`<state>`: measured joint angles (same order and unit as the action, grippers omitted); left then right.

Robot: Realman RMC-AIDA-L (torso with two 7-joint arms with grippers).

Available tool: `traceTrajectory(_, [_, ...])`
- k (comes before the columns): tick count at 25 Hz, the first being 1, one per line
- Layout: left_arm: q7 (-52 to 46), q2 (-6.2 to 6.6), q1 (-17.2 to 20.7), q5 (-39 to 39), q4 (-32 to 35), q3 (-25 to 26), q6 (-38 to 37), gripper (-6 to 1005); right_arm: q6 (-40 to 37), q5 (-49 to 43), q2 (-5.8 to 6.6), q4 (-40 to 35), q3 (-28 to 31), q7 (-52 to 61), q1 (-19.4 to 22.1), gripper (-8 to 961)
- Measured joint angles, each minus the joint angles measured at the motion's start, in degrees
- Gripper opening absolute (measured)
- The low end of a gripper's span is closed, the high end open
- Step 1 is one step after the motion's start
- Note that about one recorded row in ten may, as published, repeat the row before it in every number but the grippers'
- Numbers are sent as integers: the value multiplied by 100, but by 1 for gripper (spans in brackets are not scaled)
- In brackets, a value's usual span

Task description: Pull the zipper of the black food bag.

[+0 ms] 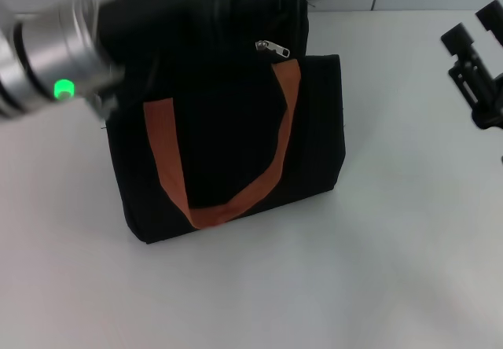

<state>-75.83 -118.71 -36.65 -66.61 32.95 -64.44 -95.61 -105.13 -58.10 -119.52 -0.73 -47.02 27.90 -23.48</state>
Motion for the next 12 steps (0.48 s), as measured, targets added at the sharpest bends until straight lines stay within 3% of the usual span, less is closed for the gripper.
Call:
traceTrajectory(1, [586, 4, 279, -393, 24, -123, -239, 709, 88, -321, 42, -172, 0, 82, 17, 584])
traceTrajectory(3, [923, 7, 463, -572, 38, -159, -357, 709, 116, -467, 57, -251, 0, 152, 31, 584])
traceTrajectory(4, [1401, 11, 791, -826, 39, -176, -534, 709, 144, -880, 86, -603, 1, 520, 115, 594])
traceTrajectory(7, [1681, 27, 1081, -961, 41, -171, -654, 709, 144, -1176, 73, -951, 1, 970, 185, 662])
traceTrajectory(9, [1910, 92, 1582, -1085, 42, -133, -732, 709, 122, -1618, 46, -1311, 0, 1369, 226, 708])
traceTrajectory(12, [1949, 112, 1699, -1102, 35, -126, -731, 709, 109, -1914, 42, -1379, 0, 1488, 169, 761])
